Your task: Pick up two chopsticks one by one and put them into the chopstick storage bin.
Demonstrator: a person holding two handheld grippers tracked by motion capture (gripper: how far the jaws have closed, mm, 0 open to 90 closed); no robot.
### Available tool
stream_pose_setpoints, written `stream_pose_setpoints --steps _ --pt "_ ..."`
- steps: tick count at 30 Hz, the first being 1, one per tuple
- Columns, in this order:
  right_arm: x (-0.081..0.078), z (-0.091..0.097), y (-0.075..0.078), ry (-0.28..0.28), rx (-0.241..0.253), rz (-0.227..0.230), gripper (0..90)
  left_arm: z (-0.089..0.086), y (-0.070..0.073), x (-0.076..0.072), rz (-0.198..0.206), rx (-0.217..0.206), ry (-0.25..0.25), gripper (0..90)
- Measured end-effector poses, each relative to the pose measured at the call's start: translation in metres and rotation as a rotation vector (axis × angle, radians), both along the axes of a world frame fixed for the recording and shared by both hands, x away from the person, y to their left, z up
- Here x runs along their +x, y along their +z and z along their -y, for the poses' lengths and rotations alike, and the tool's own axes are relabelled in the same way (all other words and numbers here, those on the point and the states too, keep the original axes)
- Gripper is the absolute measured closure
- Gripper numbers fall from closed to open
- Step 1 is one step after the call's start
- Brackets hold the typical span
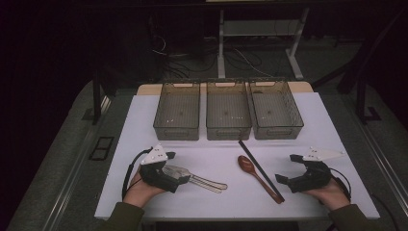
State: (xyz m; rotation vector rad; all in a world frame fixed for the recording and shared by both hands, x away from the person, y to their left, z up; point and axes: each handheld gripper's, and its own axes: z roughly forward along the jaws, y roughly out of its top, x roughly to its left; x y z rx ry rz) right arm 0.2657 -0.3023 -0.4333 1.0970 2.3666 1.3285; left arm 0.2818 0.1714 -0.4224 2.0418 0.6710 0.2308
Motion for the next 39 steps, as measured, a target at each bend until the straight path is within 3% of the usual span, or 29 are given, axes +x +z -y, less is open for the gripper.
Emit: stream_pose_setpoints --steps 10,39 --pt "0.0 0.002 0.005 -0.009 0.018 -0.013 0.2 -0.001 0.001 -0.004 0.001 -0.011 0.007 0.0" --pt "0.013 -0.018 0.009 0.009 -0.002 -0.02 0.2 0.001 -0.001 -0.007 -0.012 -0.014 0.003 0.0"
